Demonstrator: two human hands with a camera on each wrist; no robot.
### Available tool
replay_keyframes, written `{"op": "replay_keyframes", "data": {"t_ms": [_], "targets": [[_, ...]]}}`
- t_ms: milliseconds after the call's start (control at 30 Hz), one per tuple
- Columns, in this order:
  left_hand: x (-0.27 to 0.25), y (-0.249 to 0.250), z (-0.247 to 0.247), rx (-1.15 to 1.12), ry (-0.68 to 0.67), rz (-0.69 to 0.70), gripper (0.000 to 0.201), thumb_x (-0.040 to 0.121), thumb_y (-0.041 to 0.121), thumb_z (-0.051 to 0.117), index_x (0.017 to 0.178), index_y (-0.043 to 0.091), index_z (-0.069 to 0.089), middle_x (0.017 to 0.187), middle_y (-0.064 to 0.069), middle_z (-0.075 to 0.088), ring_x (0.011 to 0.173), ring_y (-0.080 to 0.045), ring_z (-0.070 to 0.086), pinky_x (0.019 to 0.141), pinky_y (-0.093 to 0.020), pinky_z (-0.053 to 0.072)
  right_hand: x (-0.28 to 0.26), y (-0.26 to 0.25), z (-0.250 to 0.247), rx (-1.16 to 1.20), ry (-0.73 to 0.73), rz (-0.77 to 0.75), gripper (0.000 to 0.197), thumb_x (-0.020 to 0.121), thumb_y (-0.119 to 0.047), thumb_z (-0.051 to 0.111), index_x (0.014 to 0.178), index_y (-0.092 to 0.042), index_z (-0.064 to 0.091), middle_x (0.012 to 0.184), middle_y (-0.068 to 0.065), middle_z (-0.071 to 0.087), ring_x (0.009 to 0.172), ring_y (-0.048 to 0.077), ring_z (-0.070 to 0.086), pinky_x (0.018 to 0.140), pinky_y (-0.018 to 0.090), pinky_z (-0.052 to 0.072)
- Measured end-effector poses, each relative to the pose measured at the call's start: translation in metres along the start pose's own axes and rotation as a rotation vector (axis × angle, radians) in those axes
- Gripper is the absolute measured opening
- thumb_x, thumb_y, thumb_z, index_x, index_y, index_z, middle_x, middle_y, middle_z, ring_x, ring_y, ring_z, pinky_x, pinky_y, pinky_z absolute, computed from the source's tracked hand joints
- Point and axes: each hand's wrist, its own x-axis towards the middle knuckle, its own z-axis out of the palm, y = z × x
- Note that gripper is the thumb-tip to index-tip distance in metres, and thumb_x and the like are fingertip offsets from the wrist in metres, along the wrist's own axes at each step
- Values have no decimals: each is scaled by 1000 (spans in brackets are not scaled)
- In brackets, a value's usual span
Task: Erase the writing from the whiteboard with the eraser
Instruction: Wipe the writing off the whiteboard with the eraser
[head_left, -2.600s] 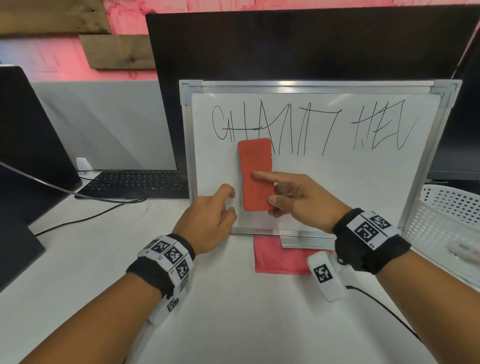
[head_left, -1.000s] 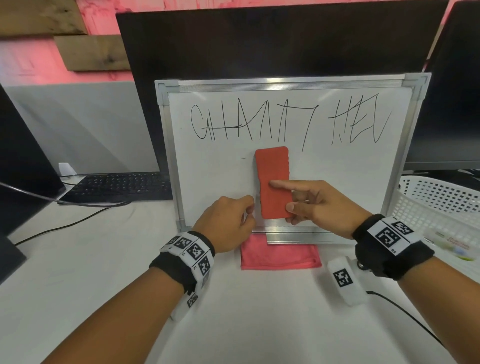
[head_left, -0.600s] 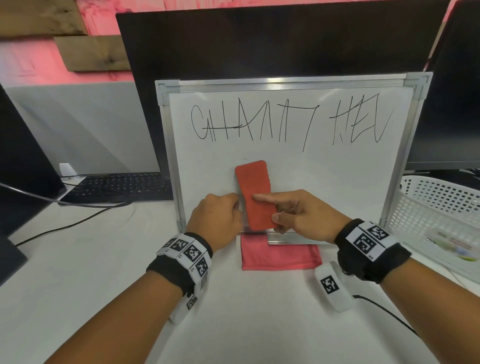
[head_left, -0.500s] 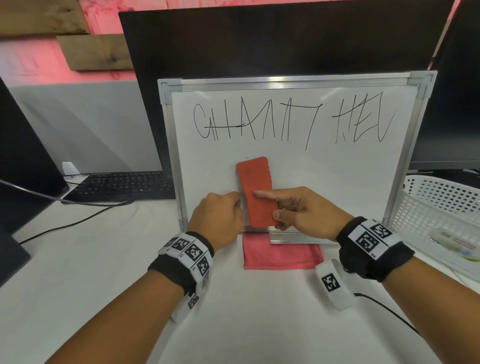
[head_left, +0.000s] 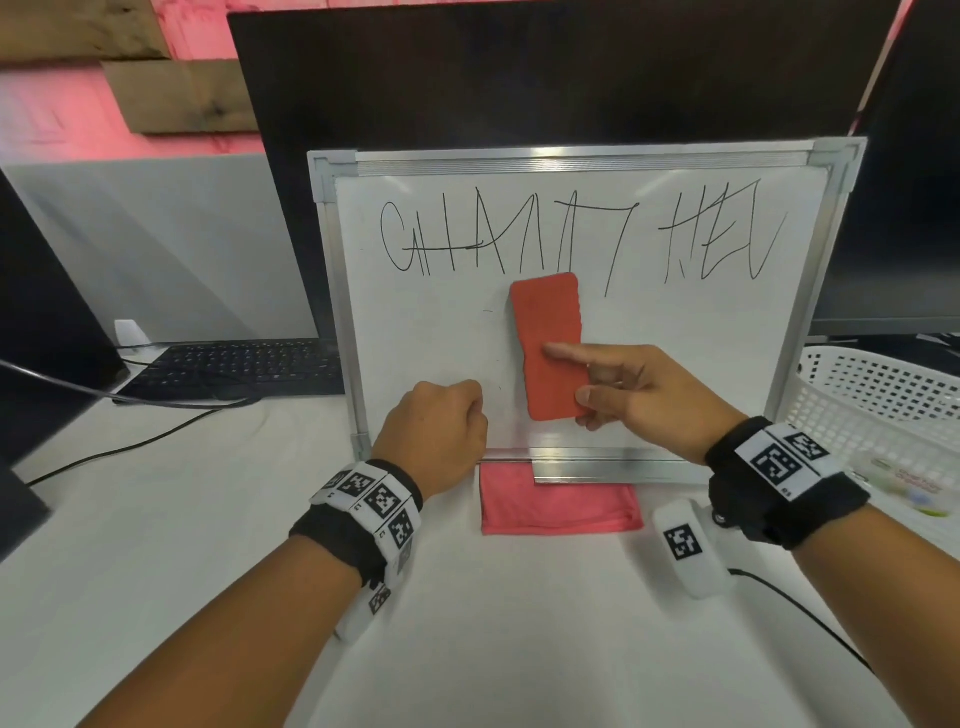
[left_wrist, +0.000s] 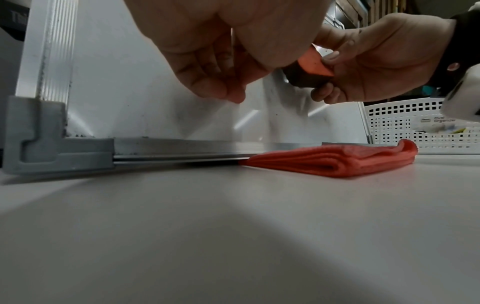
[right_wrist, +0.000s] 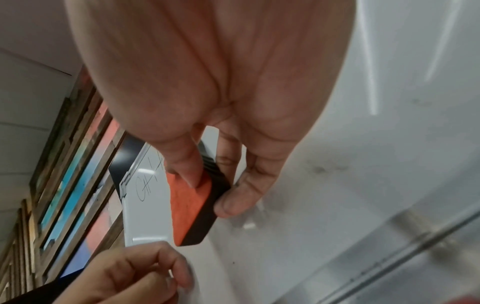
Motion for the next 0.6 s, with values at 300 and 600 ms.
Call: {"op": "replay_keyframes", "data": {"t_ms": [300, 600], "targets": [[5, 12, 7, 1, -63, 58, 27, 90, 29, 39, 90, 19, 64, 71, -2, 67, 63, -26, 61, 61, -41, 57, -15, 9, -17, 14, 12, 34, 54, 97, 8, 56, 135, -30, 65, 80, 9, 65, 75, 23, 66, 79, 32, 59], [12, 32, 21, -12, -121, 119, 29, 84, 32, 37, 85, 18, 62, 67, -2, 62, 62, -26, 59, 60, -40, 55, -29, 15, -38, 42, 24, 51, 53, 97, 7, 57, 135, -29, 65, 85, 10, 70, 79, 29, 65, 80, 33, 60]]}}
